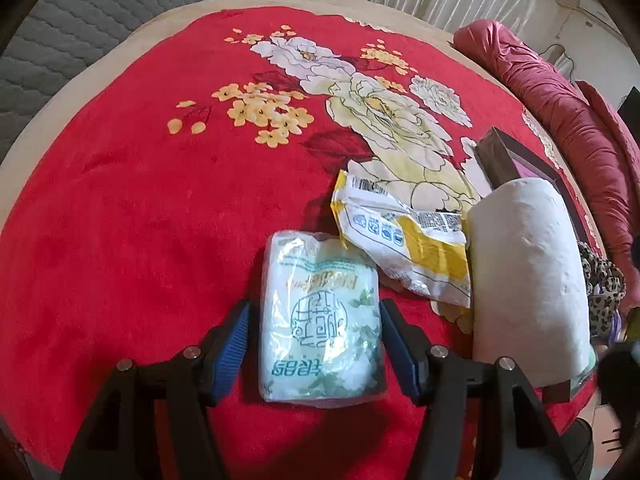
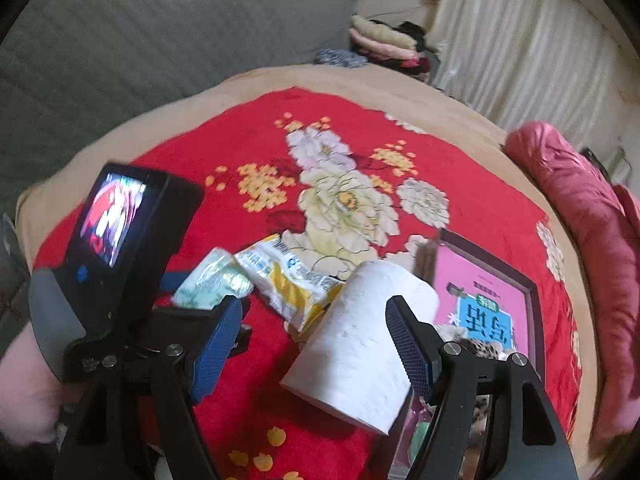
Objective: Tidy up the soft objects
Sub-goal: 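Move both open tools back to the remaining items beside the paper towel roll, then grasp the green tissue pack with the left tool while the right tool grasps the yellow snack packet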
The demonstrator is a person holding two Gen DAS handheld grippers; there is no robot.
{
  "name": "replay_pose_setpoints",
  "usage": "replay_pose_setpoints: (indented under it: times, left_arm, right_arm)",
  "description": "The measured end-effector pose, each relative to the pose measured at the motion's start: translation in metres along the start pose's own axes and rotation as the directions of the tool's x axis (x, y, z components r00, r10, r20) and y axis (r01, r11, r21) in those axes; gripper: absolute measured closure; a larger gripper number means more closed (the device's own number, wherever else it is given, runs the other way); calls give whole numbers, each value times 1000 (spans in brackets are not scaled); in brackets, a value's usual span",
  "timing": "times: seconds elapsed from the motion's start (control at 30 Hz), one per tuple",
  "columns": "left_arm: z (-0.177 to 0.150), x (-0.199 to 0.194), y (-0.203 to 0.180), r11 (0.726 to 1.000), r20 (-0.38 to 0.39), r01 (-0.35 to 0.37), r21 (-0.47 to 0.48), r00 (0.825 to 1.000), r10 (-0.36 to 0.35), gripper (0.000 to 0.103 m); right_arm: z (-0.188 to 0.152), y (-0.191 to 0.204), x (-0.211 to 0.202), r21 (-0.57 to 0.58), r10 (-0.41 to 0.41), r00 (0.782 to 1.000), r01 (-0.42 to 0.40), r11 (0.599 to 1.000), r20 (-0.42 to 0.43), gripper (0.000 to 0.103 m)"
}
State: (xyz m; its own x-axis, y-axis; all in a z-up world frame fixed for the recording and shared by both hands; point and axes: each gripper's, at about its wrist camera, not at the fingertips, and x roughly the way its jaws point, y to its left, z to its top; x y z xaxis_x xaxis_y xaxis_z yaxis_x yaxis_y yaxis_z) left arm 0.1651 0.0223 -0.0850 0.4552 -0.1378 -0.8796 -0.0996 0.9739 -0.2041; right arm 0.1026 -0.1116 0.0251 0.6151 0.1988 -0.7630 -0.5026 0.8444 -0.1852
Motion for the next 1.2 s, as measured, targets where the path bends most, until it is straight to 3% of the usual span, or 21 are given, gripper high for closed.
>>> replay_pose_setpoints:
  times: [0.17, 0.3, 0.67, 0.8, 1.2]
  left_arm:
    - [3, 1, 6, 1000, 10, 16, -6, 1000, -16, 42]
    - [5, 0, 14, 999, 19, 34, -8, 999, -34, 51]
    - [6, -12, 52, 999, 35, 18, -34, 999, -17, 52]
    - [6, -17, 64, 999, 42, -23, -35, 999, 24, 52]
    - [6, -15, 68, 999, 37, -4, -46, 999, 6, 52]
  right_arm:
    - [4, 5, 12, -18, 7, 1000, -7, 1000, 5, 27]
    - [9, 6, 24, -24, 4, 1000, -4, 1000, -14, 27]
    - [16, 18, 51, -72, 12, 998, -16, 997, -60, 27]
    - [17, 25, 62, -96, 23, 997, -31, 995, -76, 27]
    - [18, 44, 119, -199, -43, 987, 12, 980, -155, 27]
